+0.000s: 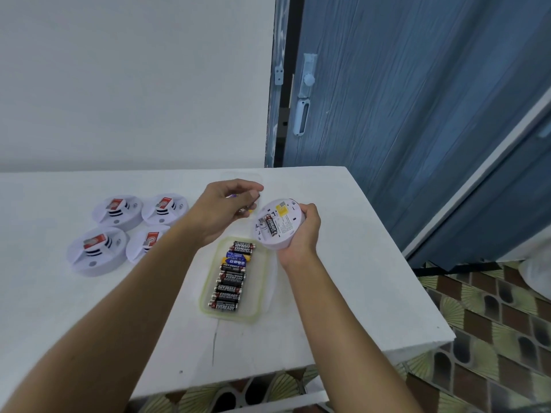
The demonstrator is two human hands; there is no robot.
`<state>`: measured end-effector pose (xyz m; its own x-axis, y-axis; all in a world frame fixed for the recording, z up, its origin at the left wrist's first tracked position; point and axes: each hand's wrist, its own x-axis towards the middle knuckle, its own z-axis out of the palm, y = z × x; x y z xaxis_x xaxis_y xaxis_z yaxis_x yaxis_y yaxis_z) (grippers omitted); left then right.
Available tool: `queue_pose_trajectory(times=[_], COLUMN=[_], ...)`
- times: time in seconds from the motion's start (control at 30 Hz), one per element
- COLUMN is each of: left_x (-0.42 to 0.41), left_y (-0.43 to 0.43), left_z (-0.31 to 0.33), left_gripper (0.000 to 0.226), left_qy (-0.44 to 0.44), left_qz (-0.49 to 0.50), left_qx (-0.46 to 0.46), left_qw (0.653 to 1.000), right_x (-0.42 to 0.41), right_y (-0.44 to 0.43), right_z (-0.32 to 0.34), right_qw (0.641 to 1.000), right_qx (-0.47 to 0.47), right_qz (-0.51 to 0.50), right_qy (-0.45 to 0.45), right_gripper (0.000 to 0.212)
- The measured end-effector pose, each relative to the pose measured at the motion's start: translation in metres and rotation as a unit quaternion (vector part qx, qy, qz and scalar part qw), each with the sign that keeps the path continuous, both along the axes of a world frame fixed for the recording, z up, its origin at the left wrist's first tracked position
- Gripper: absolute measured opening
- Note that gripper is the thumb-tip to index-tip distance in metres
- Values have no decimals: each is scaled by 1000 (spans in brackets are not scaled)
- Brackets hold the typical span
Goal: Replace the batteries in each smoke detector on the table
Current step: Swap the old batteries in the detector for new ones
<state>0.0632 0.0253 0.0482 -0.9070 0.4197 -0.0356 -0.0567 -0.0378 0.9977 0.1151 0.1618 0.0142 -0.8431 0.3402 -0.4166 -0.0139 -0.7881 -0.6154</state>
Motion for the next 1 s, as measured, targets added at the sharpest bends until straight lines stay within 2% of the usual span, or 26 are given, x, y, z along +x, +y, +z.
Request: queue_pose_trajectory(times=[0.1,0.2,0.33,0.47,0.53,0.6,0.77,0.93,1.0], left_x=[7,14,24,29,30,31,39,47,47], left_y=[-10,-19,-27,-33,-36,-39,-40,-38,-39], left_z=[0,1,2,0,-1,-3,-6,-7,-8], left_gripper=[26,35,29,24,22,21,20,22,36], left_qy=[40,47,74,40,88,156,218,200,198], left_qz=[-14,-18,-2,11,29,50,29,-26,-48], left_qx=[-44,-39,-45,-21,-95,-182,-280,-316,-331], left_qw=[998,998,996,999,991,969,935,927,921], right_x=[2,3,5,8,9,9,8,6,5], right_y=[-5,-10,-15,-20,-22,-24,-28,-32,-34], right_z=[0,2,4,10,13,14,16,18,17], right_qw=[1000,1000,1000,999,999,999,999,999,999], right_qx=[-5,1,-3,-25,-22,-15,-9,-6,-6], right_qz=[3,4,16,35,36,32,26,-1,-6], right_qy=[5,10,16,30,30,26,28,37,35], right_gripper=[22,21,20,23,25,25,22,22,22])
